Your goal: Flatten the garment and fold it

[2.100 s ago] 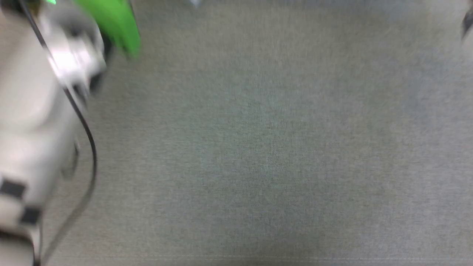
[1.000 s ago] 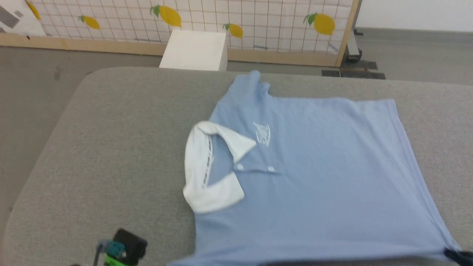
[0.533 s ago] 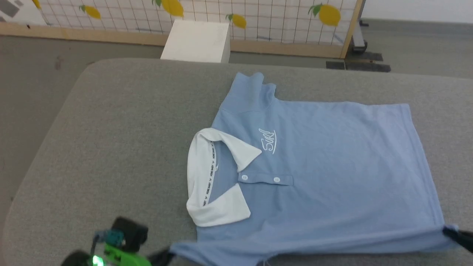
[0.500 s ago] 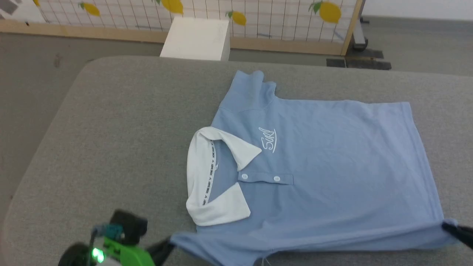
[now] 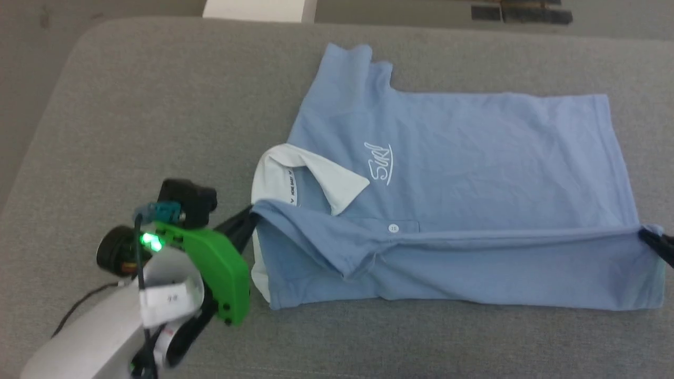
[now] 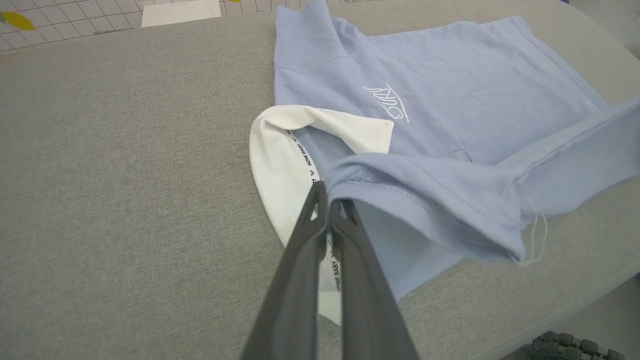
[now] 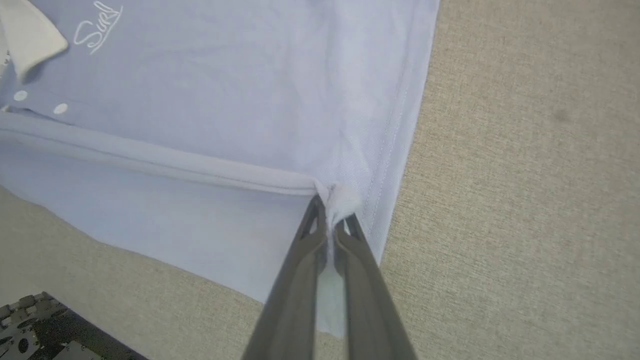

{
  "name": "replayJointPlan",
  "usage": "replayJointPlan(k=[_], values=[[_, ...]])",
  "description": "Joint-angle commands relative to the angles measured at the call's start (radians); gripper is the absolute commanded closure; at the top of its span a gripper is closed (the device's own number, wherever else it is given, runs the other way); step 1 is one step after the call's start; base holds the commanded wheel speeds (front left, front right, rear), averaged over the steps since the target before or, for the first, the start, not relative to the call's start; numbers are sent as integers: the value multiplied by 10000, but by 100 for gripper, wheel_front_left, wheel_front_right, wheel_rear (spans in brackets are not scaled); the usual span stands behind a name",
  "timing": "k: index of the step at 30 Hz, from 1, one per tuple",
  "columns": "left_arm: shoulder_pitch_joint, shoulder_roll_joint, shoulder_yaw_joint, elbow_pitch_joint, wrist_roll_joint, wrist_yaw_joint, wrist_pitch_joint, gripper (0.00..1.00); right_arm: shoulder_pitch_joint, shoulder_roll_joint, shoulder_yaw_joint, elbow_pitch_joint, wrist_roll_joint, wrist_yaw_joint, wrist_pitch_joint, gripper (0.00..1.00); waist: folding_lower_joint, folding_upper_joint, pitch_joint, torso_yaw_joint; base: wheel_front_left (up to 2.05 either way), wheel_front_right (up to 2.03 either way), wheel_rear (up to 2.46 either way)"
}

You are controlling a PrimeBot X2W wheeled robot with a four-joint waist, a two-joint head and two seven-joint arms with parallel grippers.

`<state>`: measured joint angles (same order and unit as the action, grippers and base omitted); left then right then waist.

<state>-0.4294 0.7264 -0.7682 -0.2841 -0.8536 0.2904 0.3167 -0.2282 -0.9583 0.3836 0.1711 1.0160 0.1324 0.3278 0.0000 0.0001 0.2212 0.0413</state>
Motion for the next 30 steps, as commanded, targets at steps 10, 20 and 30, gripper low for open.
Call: replayJointPlan(k=[10, 20, 30], values=[[-1777, -926, -218, 2342, 499, -393, 279, 100, -1117, 1450, -930, 254, -1989, -17, 1062, 100, 0, -1, 1573, -355, 0, 0, 0], [-2227, -1606, -680, 3943, 773, -812, 88, 0, -1469, 2385, -1511, 573, -3339, -17, 1191, 0, 0, -1, 1600, -295, 0, 0, 0], [-1563, -1934, -72, 3815, 707, -137, -1472, 0, -748, 2716, -2241, -393, -4251, -17, -916, 0, 0, -1, 374, -234, 0, 0, 0]])
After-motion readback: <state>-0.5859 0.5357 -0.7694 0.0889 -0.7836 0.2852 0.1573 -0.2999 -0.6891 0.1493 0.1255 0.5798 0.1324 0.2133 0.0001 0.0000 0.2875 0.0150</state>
